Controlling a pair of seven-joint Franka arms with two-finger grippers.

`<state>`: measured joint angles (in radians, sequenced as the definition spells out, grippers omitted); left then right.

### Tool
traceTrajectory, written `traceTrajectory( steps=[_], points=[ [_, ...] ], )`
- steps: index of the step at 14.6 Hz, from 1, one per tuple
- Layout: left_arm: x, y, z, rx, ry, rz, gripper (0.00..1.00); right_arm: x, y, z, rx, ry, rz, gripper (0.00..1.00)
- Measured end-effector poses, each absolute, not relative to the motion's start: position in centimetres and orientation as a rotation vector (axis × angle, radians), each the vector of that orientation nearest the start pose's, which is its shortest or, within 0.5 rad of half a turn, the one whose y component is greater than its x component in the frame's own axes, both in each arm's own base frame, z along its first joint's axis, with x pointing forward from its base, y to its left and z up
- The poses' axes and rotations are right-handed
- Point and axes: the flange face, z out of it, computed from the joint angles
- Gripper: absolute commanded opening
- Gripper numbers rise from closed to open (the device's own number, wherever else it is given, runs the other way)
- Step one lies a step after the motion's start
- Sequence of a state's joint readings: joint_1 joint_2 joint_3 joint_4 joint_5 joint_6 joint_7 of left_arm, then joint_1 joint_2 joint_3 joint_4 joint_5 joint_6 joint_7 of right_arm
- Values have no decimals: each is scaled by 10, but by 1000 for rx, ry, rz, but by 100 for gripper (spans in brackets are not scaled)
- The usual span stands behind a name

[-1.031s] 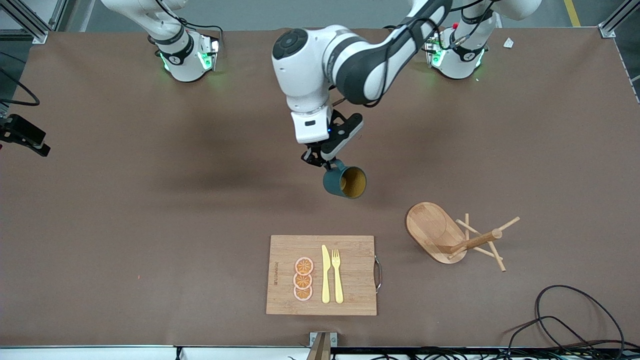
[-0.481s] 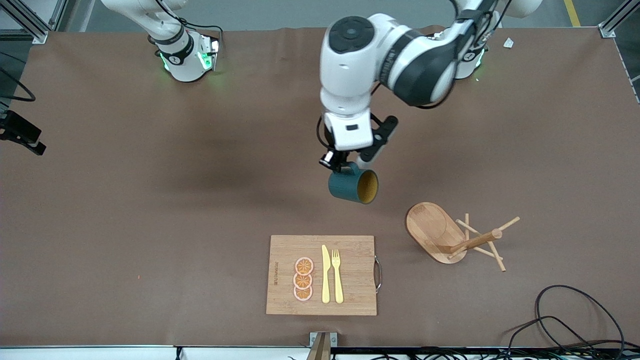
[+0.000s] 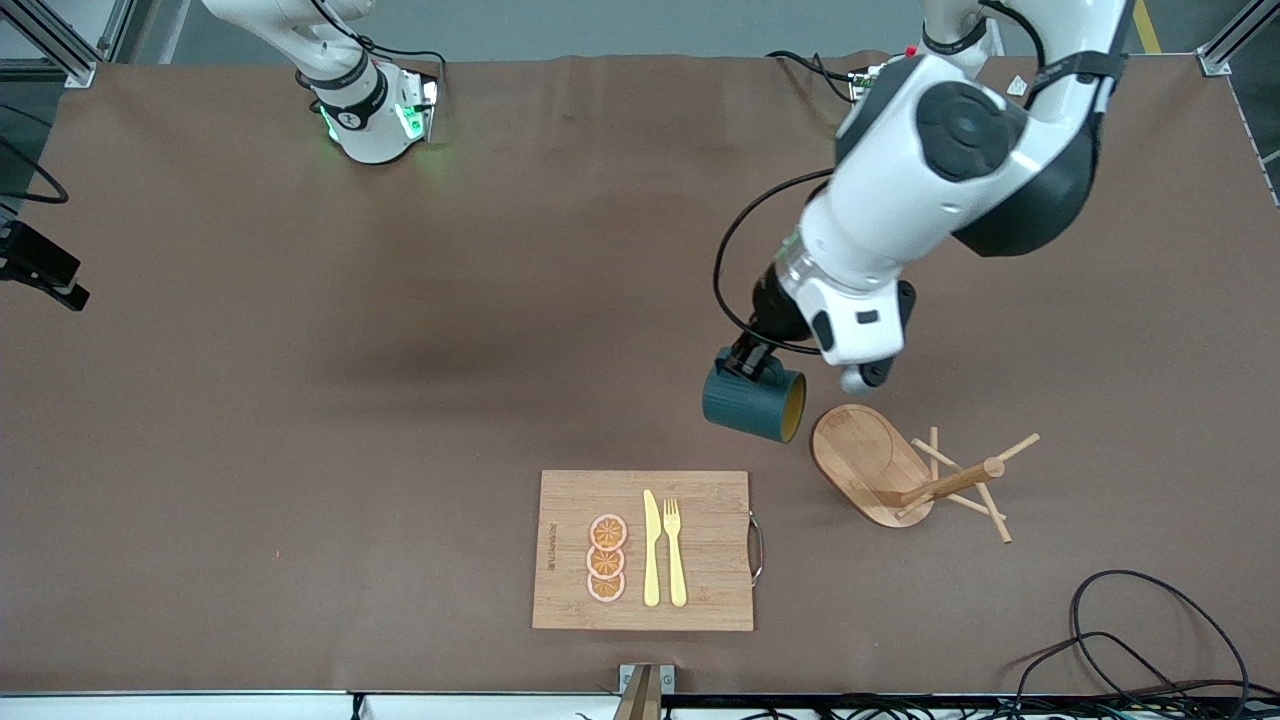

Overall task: Pass cup and hang on rack
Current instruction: 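Carry the mug with the left gripper to the wooden rack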

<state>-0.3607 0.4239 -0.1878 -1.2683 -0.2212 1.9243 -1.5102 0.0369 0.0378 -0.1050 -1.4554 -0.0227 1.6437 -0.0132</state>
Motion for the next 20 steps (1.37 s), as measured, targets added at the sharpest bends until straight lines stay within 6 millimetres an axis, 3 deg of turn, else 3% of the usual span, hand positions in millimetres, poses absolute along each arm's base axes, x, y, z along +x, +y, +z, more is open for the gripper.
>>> traceTrajectory(
  steps=[10,13,17,20],
  points=[
    [648,-284,550,-3184,-1854,594,0,572,-40,665,-3164,88,-238,100],
    [661,-255,552,-3203,-1917,638,0,572,-41,665,-3164,89,-238,100],
    [668,-238,553,-3211,-1975,706,0,572,-41,665,-3164,90,-238,100],
    [676,-211,552,-3216,-2027,758,0,572,-41,665,-3164,91,-238,100]
  ],
)
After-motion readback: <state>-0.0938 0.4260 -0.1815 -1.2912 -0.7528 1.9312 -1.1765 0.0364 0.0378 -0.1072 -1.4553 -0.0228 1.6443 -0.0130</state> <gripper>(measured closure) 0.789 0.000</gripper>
